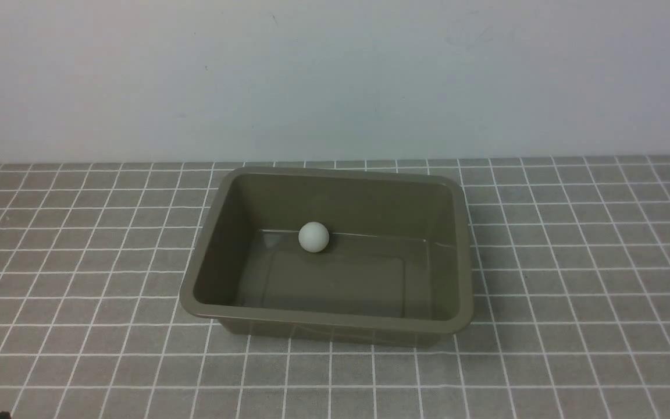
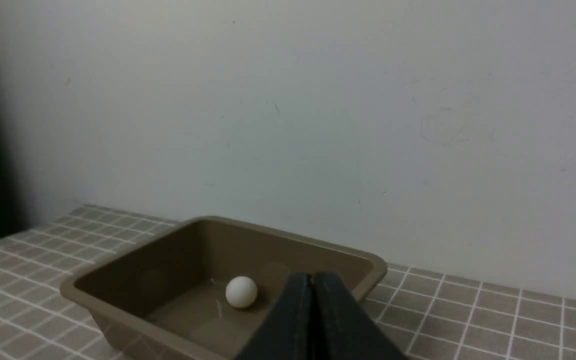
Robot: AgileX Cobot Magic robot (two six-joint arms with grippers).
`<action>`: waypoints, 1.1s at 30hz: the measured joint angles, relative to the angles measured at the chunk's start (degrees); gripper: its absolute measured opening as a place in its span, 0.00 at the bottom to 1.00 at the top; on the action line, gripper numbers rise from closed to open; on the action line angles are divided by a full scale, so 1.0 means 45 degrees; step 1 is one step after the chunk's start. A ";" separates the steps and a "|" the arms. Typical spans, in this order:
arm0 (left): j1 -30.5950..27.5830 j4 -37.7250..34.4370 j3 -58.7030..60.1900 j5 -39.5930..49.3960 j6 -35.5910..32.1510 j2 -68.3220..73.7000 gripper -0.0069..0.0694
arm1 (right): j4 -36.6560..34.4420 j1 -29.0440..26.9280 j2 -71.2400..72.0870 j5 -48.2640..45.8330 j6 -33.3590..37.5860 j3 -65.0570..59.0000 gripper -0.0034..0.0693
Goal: Put the table tennis balls into the box on the grey coffee tablecloth.
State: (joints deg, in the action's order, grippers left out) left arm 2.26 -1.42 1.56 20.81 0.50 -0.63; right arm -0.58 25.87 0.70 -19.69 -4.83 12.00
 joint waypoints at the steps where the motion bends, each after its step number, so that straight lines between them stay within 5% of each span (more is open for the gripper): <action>1: 0.0000 0.0000 0.0000 0.0000 0.0000 0.0000 0.09 | 0.0015 -0.0062 0.0000 0.0000 0.0233 -0.0263 0.03; 12: 0.0000 0.0000 0.0000 0.0000 0.0000 0.0000 0.09 | 0.0128 -0.4464 0.0000 -0.0793 0.0718 -0.2872 0.03; 33: 0.0000 0.0000 0.0000 0.0000 0.0000 0.0000 0.09 | 0.0244 -0.4610 0.0000 -0.0759 0.1374 -0.2880 0.03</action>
State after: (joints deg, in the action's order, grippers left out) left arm 2.26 -1.42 1.56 20.81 0.50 -0.63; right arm 0.52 5.13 0.70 -23.11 1.35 -0.96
